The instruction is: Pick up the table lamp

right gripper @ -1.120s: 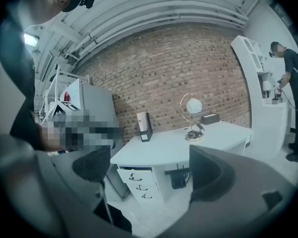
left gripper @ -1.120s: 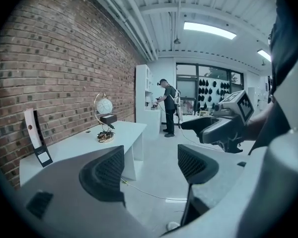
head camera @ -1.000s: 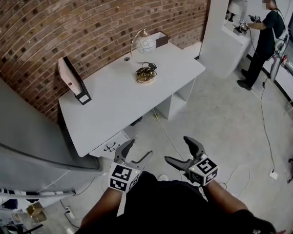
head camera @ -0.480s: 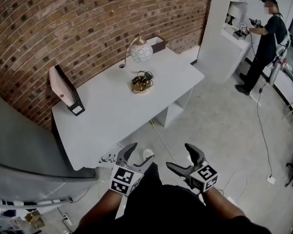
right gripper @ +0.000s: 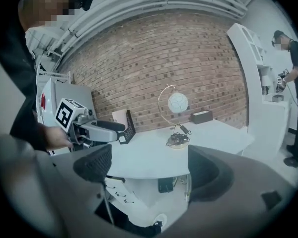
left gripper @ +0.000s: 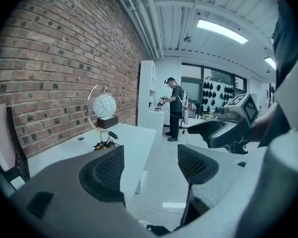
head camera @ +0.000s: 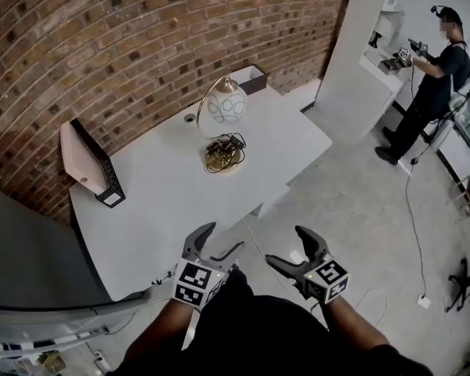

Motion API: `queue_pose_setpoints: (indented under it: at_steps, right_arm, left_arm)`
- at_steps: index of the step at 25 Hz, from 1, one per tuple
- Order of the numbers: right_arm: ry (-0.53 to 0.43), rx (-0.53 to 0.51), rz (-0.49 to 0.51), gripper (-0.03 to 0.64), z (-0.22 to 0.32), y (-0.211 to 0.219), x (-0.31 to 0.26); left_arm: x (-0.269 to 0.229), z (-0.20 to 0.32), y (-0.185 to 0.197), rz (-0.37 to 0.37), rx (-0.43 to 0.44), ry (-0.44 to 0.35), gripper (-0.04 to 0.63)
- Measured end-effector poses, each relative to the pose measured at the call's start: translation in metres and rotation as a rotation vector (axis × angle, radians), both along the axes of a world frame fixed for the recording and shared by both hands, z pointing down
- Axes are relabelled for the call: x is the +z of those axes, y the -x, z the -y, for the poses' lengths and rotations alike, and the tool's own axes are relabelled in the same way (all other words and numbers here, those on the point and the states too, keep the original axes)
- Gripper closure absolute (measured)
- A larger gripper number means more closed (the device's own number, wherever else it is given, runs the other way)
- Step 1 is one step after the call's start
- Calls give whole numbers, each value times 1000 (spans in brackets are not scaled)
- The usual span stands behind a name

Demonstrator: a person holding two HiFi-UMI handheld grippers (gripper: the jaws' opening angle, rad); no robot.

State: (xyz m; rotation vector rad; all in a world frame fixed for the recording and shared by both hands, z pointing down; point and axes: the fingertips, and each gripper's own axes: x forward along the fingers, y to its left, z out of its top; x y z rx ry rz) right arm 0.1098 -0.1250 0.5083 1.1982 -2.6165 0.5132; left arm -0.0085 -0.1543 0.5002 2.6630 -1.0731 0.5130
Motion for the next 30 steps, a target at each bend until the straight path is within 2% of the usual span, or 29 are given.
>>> queue_pose_setpoints:
  at_steps: [7,12,18,22,26,30]
  right_arm:
    - [-45,-33,-15,137,106,23,-21]
    - [-38,-42,-33,140,156,35,-16]
    - [-5,-98,-38,141,192,48,-8]
    - [3,-134,-32,149,219,46,1]
    - [14,-182,-39,155,250,38,11]
    - [22,-264,-50,161,286,34,19]
  left_arm:
    - [-21,119,32,-19,-62,-59,261]
    - [-21,170,47,-20,-71,-76,261]
    - [-11,191,58,-8,-94,-43,261]
    - [-2,203,66,1,-141,-25,261]
    - [-2,217,72,9,-219,-30,261]
    - [-2,229,78,10,-334,-21,261]
